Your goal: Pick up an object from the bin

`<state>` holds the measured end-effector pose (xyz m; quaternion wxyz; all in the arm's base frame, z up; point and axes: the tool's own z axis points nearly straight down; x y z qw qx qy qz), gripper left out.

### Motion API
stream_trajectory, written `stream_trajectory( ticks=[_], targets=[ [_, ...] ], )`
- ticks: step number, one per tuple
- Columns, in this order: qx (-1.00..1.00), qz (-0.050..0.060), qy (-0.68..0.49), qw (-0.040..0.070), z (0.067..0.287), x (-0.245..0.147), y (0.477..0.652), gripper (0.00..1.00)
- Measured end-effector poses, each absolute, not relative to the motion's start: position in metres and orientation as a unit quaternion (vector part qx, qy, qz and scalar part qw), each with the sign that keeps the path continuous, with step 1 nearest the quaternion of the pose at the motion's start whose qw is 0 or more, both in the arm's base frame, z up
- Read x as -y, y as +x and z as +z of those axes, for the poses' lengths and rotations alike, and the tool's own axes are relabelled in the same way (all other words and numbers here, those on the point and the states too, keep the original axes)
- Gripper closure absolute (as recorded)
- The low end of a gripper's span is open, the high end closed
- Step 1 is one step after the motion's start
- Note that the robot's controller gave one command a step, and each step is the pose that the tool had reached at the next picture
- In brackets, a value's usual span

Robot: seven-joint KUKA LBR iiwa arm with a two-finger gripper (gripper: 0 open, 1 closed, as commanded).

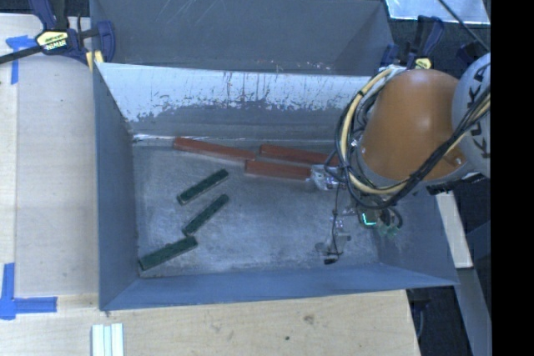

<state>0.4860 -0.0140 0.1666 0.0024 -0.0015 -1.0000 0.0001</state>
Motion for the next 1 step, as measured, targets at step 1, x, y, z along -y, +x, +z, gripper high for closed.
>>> stream_trajectory(
  ticks=[1],
  targets=[
    [1.0,-0.001,-0.006,-0.002,0.0671,-0.0002,0.5611,0.0]
  ],
)
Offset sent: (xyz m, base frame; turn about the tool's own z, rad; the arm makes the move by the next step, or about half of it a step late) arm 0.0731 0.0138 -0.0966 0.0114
